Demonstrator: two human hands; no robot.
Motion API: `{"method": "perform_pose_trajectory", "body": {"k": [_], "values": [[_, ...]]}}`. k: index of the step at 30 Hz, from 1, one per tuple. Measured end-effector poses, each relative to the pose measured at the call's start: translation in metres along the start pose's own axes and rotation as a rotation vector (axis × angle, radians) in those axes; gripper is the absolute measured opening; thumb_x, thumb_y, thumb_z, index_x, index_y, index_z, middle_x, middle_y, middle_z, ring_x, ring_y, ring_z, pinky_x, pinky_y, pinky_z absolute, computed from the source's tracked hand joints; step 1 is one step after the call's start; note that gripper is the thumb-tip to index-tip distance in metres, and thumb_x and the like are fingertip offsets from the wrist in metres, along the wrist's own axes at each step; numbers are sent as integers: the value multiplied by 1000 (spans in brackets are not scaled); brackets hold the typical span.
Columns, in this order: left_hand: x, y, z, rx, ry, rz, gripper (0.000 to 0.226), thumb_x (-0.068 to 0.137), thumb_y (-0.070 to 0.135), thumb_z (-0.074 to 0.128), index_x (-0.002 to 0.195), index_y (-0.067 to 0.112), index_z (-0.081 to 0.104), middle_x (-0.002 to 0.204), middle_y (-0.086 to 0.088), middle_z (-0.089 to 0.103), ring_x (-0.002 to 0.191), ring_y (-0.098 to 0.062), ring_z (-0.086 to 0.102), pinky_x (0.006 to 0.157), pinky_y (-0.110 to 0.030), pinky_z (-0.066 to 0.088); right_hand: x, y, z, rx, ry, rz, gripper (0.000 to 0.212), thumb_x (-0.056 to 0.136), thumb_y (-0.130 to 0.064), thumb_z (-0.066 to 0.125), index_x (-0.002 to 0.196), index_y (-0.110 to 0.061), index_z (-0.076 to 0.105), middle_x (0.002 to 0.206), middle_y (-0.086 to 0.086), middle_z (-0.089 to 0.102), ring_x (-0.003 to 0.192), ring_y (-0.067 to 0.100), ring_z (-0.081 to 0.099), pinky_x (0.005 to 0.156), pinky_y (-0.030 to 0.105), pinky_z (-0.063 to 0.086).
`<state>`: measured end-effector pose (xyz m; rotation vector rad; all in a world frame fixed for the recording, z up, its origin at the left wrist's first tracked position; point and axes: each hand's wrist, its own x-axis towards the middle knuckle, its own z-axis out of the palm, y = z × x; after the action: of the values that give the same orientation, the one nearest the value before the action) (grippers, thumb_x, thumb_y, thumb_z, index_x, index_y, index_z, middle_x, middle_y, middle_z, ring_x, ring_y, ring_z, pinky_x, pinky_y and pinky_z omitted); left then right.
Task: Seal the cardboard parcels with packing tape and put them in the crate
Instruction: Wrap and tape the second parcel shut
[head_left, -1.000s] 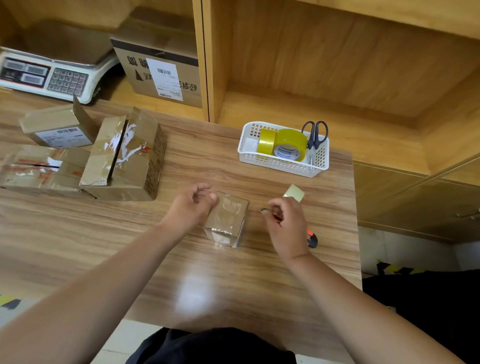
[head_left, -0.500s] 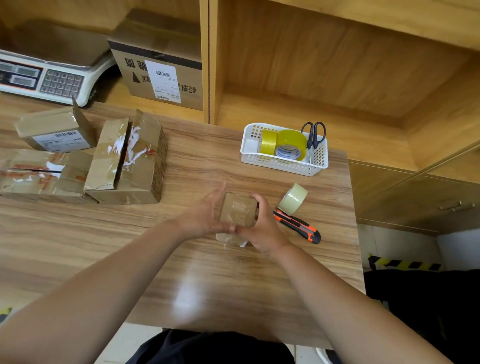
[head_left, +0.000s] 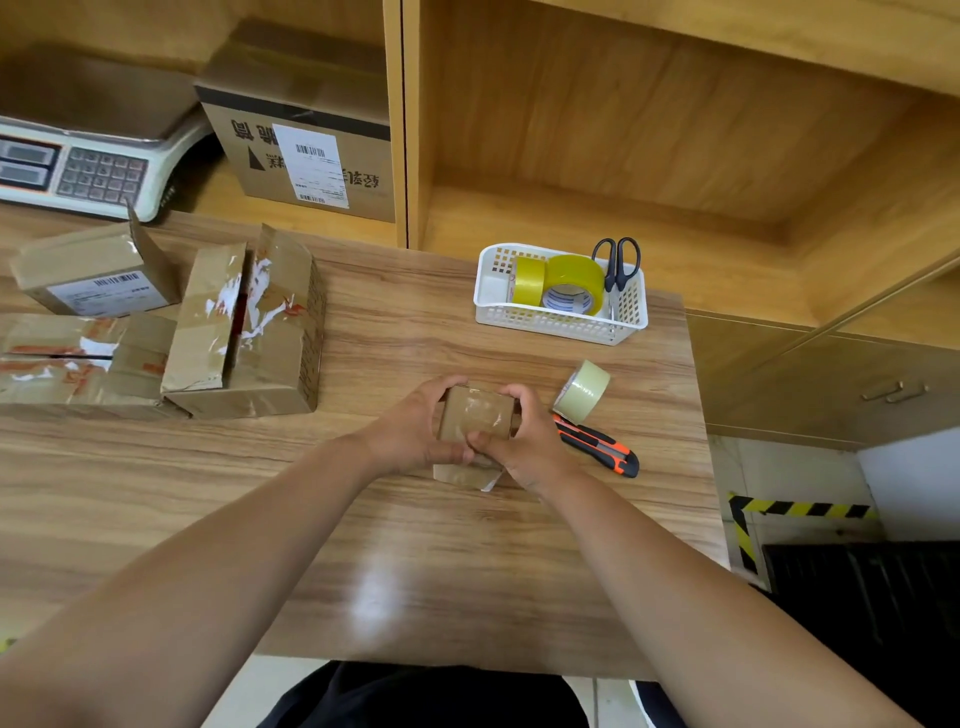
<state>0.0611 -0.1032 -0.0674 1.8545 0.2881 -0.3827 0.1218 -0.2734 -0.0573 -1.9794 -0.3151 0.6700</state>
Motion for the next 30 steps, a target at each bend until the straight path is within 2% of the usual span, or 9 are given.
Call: {"method": "perform_pose_trajectory", "body": {"k": [6, 11, 14, 16, 18, 20, 23, 26, 30], "values": [[0, 9, 2, -94, 45, -27, 80, 66, 18, 86, 131, 32, 41, 119, 4, 52, 108, -13, 56, 88, -30, 54, -2, 0, 6, -114, 113, -57, 36, 83, -29, 70, 112, -25, 50, 99, -2, 62, 85, 12, 59, 72, 24, 46], [-2, 10, 6, -189, 101, -25, 65, 70, 11, 83, 123, 25, 49, 109, 4, 56, 100, -12, 58, 83, -27, 54, -7, 0, 6, -106, 94, -41, 30, 97, -26, 50, 126, -18, 50, 111, -4, 60, 102, 14, 57, 86, 31, 47], [-1, 10, 7, -190, 157, -3, 52, 74, 13, 80, 119, 19, 54, 111, -1, 58, 102, -13, 57, 88, -29, 51, -13, -7, -2, 102, -50, 12, 43, 89, -19, 65, 129, -22, 47, 106, -13, 60, 98, 3, 60, 79, 17, 50], [4, 7, 9, -170, 221, -19, 37, 79, 16, 76, 112, 18, 59, 110, -6, 60, 102, -18, 57, 91, -34, 49, -14, -7, -5, 184, -130, 67, 62, 79, -14, 76, 130, -26, 43, 111, -7, 59, 101, 8, 61, 80, 25, 55], [7, 8, 11, -115, 322, -43, 14, 86, 21, 68, 98, 19, 62, 97, -3, 61, 90, -16, 57, 84, -31, 47, -13, -7, -5, 135, -146, 85, 70, 73, -14, 81, 129, -27, 42, 113, -7, 56, 101, 5, 60, 77, 23, 54], [7, 11, 12, -86, 375, -13, 4, 91, 20, 60, 89, 17, 61, 85, 3, 60, 80, -12, 53, 73, -24, 43, -12, -6, -2, 88, -109, 69, 69, 71, -16, 83, 128, -23, 44, 110, -8, 55, 93, -10, 55, 71, 9, 46], [5, 12, 13, -119, 276, 14, 13, 94, 27, 57, 100, 16, 60, 89, 4, 59, 83, -10, 55, 69, -18, 42, -11, -4, -1, 77, -48, 32, 61, 71, -19, 83, 122, -18, 49, 106, -7, 58, 89, -10, 53, 67, 2, 40], [4, 2, 12, -134, 124, 16, 66, 66, 55, 68, 122, 25, 51, 119, -2, 54, 105, -15, 58, 82, -21, 50, -6, -5, 2, 15, 24, 28, 50, 73, -29, 81, 113, -20, 53, 97, -12, 56, 88, -1, 53, 73, 13, 44], [6, 0, 9, 5, 87, -21, 71, 65, 29, 86, 125, 30, 47, 123, 2, 46, 110, -12, 50, 77, -15, 43, 6, -5, 9, -22, 169, 56, 25, 77, -30, 76, 90, -24, 56, 78, -12, 52, 73, 5, 49, 67, 24, 39]]}}
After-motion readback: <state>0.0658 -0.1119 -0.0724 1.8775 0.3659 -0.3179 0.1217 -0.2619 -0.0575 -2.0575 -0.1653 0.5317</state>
